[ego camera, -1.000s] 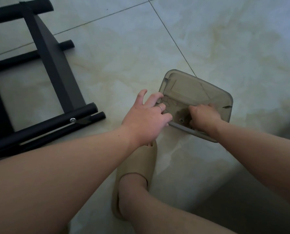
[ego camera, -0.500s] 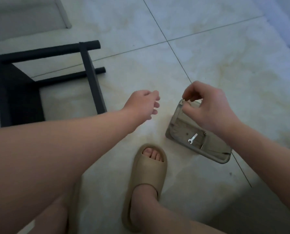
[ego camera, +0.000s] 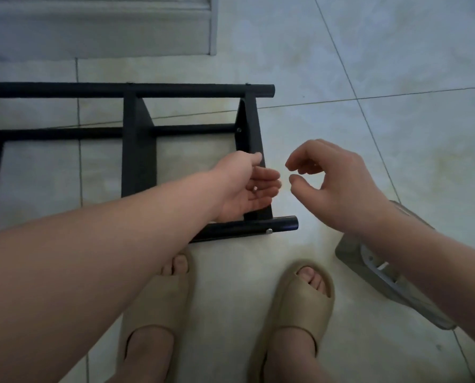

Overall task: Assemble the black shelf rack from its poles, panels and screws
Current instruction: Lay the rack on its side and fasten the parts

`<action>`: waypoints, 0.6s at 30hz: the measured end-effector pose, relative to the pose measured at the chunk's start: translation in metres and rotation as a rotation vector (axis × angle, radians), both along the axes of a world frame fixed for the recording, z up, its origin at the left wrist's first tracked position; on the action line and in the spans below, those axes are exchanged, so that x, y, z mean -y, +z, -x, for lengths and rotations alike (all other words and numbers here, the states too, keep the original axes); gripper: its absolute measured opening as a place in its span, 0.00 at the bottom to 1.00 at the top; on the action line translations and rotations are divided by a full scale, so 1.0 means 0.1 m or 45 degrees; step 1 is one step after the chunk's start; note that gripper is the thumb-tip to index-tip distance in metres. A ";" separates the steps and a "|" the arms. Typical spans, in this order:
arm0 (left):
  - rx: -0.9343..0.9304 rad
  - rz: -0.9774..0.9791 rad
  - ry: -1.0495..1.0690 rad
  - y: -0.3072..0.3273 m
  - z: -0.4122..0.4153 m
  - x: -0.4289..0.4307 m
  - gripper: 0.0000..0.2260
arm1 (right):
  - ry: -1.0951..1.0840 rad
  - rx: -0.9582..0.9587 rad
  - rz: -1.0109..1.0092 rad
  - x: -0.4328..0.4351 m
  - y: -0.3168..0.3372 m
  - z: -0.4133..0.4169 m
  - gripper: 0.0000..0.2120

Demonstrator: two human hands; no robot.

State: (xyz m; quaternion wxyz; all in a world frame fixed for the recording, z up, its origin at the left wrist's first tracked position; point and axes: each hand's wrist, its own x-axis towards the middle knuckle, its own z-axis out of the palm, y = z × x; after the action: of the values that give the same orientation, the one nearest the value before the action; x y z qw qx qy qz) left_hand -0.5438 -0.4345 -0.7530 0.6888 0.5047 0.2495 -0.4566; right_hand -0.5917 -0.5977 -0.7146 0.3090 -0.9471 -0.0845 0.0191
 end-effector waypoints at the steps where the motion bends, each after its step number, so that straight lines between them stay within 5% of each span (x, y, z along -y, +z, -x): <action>1: 0.013 -0.044 0.025 -0.05 -0.01 -0.09 0.21 | -0.022 -0.040 0.031 -0.01 -0.05 -0.02 0.05; 7: 0.200 -0.391 -0.039 -0.37 -0.07 -0.45 0.12 | 0.129 -0.697 0.506 -0.04 -0.37 -0.08 0.23; 10: 0.279 -0.491 -0.279 -0.48 0.04 -0.45 0.12 | 0.197 -0.944 0.525 -0.06 -0.42 -0.04 0.21; 18: 0.447 -0.418 -0.573 -0.50 0.13 -0.37 0.11 | 0.283 -0.836 0.583 -0.07 -0.40 0.11 0.19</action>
State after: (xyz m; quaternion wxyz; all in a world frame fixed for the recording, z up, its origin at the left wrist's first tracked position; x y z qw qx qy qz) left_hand -0.5563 -0.3974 -0.8027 0.5126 0.7225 0.0797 -0.4570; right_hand -0.6028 -0.5904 -0.7544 0.0969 -0.9202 -0.0767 0.3715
